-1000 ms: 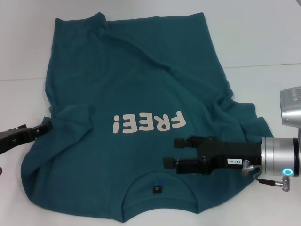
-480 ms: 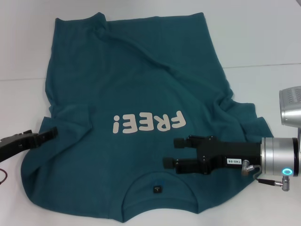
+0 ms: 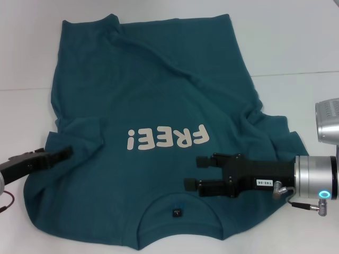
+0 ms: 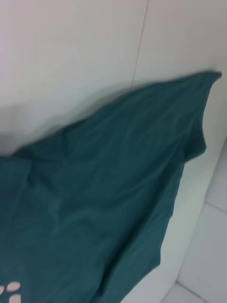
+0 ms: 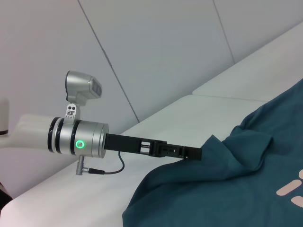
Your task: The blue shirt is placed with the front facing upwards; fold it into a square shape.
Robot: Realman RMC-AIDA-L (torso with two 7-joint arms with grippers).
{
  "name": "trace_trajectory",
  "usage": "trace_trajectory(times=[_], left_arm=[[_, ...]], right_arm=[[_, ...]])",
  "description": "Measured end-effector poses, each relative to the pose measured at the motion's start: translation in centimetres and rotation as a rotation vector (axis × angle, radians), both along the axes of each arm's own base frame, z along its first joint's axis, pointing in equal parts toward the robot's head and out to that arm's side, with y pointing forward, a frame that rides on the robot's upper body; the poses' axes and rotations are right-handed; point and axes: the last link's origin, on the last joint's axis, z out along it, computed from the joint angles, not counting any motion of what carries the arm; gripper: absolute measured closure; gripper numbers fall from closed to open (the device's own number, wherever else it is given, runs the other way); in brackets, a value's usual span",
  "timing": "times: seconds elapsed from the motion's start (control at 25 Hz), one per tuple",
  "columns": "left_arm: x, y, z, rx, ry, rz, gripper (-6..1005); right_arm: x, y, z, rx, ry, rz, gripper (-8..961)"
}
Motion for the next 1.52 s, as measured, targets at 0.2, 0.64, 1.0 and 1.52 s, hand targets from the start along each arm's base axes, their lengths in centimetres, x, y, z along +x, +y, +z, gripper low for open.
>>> trace_trajectory(times=[0.2,0.64,1.0,1.52], left_arm=[[0.52,-0.11,-0.17,-0.022,-0.016,-0.026,109],[0.4,0.09,0.09,-0.01,-0.002,-0.022,109],[0.24,0.06,0.09,-0.018,0.018,-0.021,108],[-0.2,0.24,0.41,0.0,0.036,0.003,327]], right_arm=[[0.06,-0.05,0.0,0.0,0.0,-0.001,36],[-0.03,0.01,0.0,-0.001,0.001,0.0,36],[-0.04,0.05,0.01,0.001,0.0,0.0,37],[-0.05,0.03,0.01,0.001,0.001,0.002,37]])
